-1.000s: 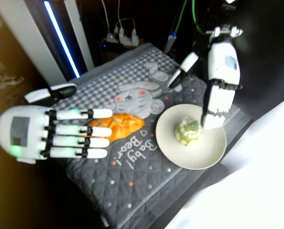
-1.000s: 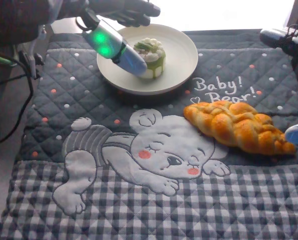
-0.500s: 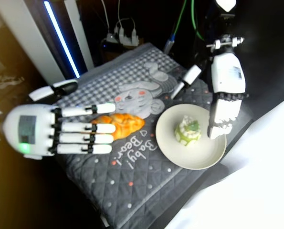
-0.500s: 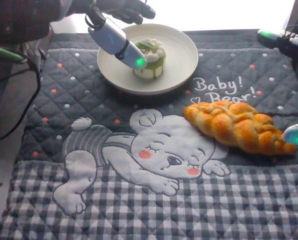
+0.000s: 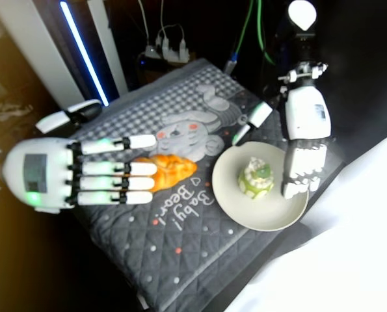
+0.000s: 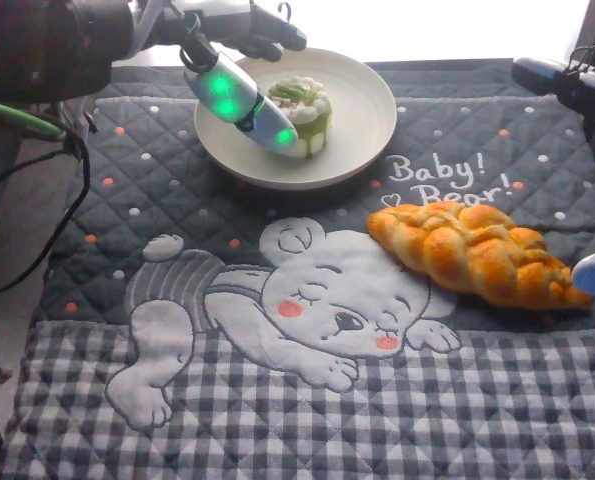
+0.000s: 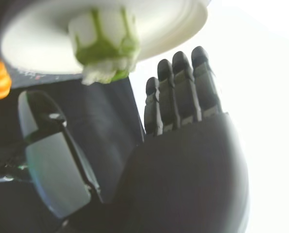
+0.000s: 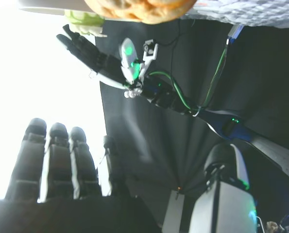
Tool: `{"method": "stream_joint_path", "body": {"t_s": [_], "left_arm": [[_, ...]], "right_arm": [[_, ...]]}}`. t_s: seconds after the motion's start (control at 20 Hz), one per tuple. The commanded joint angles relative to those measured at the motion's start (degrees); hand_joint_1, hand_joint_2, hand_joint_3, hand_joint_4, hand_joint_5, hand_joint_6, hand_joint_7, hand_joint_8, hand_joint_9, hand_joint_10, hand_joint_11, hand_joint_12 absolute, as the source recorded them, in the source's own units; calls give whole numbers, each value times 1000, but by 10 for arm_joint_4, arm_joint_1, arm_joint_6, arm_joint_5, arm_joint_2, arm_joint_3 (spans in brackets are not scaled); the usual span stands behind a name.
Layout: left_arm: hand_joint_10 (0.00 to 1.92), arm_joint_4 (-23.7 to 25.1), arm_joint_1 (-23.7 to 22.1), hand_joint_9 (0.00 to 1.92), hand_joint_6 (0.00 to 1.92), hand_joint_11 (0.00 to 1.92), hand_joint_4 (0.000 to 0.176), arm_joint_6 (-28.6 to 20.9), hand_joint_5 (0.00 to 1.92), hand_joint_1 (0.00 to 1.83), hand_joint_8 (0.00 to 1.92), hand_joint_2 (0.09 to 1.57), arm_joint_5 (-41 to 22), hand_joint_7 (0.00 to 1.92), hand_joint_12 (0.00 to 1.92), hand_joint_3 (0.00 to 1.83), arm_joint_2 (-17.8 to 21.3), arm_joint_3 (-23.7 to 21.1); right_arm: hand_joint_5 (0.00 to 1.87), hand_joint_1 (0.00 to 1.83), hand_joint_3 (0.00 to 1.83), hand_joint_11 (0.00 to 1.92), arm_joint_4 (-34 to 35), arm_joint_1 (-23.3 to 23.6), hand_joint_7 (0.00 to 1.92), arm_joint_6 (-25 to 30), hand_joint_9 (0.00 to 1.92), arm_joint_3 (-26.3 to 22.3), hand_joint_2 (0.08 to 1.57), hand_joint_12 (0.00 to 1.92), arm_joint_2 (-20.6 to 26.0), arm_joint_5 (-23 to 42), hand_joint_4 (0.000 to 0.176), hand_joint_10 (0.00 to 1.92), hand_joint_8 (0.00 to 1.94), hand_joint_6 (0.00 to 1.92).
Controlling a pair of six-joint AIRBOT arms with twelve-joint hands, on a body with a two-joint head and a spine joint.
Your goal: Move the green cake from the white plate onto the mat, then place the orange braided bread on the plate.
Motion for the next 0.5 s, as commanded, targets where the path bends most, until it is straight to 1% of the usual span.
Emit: {"method": "stream_joint_path", "body": {"t_s": [0.0, 0.05, 0.1, 0.2, 0.25, 0.3, 0.35, 0.4, 0.45], "left_arm": [[18, -17, 2, 436, 9, 323, 55, -3, 313, 700, 3, 662, 3, 418, 25, 0, -2, 6], [5, -23, 5, 411, 8, 340, 57, -3, 318, 715, 1, 653, 3, 415, 30, 0, -8, 13], [0, -29, 10, 384, 2, 337, 60, -3, 306, 714, 0, 652, 3, 401, 28, 0, -13, 20], [1, -49, 20, 374, 6, 325, 24, -3, 317, 707, 3, 669, -3, 406, 21, 0, -22, 33], [8, -54, 23, 391, 10, 334, 20, -3, 328, 698, 7, 683, -6, 416, 24, 5, -24, 35], [8, -57, 25, 394, 9, 325, 39, -3, 329, 705, 5, 700, -7, 415, 20, 11, -26, 36], [9, -57, 26, 399, 10, 334, 46, -3, 335, 711, 5, 708, -8, 416, 23, 13, -28, 37], [8, -58, 28, 400, 18, 322, 64, -3, 360, 713, 3, 714, -9, 415, 17, 12, -32, 41], [8, -60, 29, 400, 18, 322, 64, -3, 360, 713, 3, 714, -11, 415, 17, 12, -34, 42]], "right_arm": [[0, 407, 0, 0, 18, 4, 0, 5, 0, -1, 710, 0, 6, 73, 146, 0, 0, 0], [0, 399, 0, 0, 17, 4, 0, 6, 0, -2, 711, 0, 6, 74, 143, 0, 0, 0], [0, 376, 0, 0, 16, 4, 0, 8, 0, -2, 703, 0, 6, 75, 147, 0, 0, 0], [0, 339, 3, 0, 14, 4, 0, 13, 0, -2, 720, 0, 6, 77, 145, 0, 0, 0], [0, 321, 4, 0, 13, 4, 0, 14, 0, -2, 722, 0, 6, 77, 144, 0, 0, 0], [0, 312, 0, 0, 13, 4, 0, 15, 0, -3, 711, 0, 6, 78, 144, 0, 0, 0], [0, 308, 0, 0, 13, 4, 0, 15, 0, -3, 699, 0, 6, 78, 151, 0, 0, 0], [0, 317, 0, 0, 13, 4, 0, 15, 0, -3, 705, 0, 6, 78, 160, 0, 0, 0], [0, 317, 0, 0, 13, 4, 0, 15, 0, -4, 705, 0, 6, 78, 160, 0, 0, 0]]}}
